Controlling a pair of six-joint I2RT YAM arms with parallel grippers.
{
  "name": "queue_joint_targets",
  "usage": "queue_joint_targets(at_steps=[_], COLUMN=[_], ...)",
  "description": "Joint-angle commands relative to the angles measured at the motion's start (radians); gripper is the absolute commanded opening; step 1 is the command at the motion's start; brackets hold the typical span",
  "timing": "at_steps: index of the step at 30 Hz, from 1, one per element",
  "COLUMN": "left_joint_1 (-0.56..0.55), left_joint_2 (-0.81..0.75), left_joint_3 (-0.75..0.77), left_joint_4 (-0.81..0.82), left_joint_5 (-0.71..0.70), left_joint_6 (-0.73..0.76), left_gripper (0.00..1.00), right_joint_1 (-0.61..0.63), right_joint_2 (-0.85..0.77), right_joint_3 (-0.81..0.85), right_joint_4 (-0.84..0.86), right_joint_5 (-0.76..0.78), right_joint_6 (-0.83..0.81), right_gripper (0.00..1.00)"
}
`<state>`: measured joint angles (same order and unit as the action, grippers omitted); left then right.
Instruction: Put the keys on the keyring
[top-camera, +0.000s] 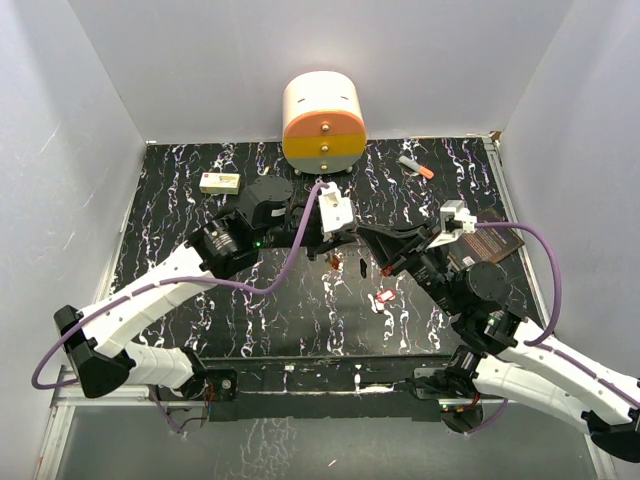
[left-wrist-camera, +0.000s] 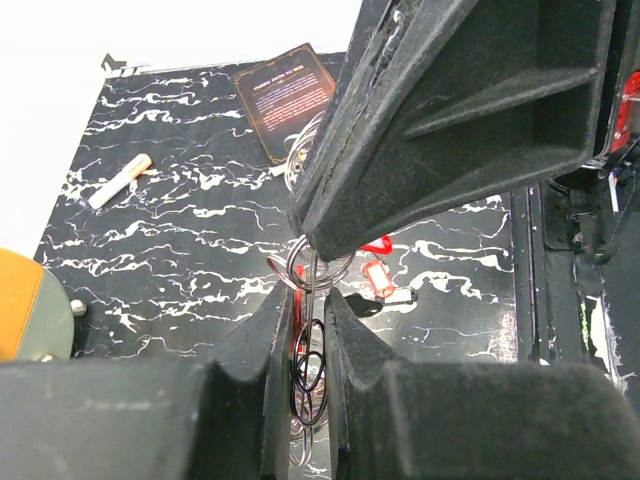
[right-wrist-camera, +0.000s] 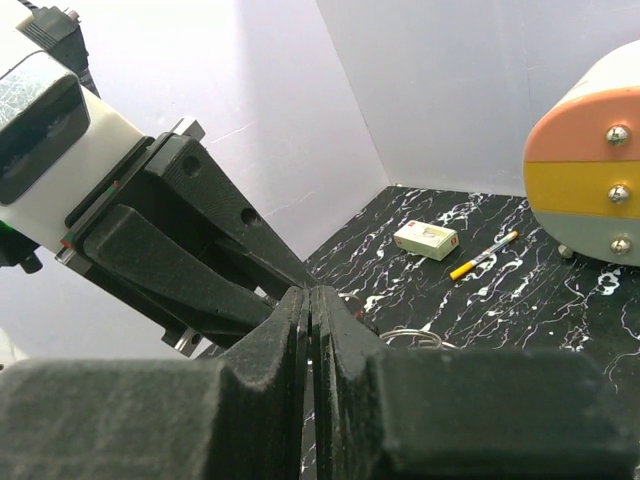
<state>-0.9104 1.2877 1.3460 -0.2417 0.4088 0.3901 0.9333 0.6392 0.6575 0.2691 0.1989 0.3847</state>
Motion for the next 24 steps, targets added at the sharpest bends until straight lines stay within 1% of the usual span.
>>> queue_joint_targets(at_steps=[1, 9, 15, 19, 24], left_joint_1=[0.008, 0.008, 0.008, 0.008, 0.008], left_joint_2=[-0.006, 0.012, 0.021, 0.015, 0.007], left_joint_3=[0.062, 0.092, 0.111, 0.106, 0.093], left_joint_4=[-0.044, -0.081, -0.114, -0.133, -0.138], left_joint_5=[-0.052, -0.091, -0.093, -0.097, -0.096], left_joint_6=[0.011, 0.052, 0.101, 0.156, 0.207], left_gripper=[0.0, 0.0, 0.0, 0.0, 0.0], right_joint_1=[0.002, 0.002, 0.002, 0.002, 0.002], right_joint_2=[-0.059, -0.079, -0.073, -0.086, -0.087], right_joint_3=[0.013, 0.033, 0.058, 0.081, 0.135], right_joint_4=[0.055, -0.045, -0.123, -0.177, -0.231], right_joint_5=[-0.014, -0.047, -0.08, -0.069, -0.008], right_joint_6=[0.028, 0.057, 0.077, 0.084, 0.085], right_gripper=[0.08, 0.08, 0.08, 0.11, 0.16])
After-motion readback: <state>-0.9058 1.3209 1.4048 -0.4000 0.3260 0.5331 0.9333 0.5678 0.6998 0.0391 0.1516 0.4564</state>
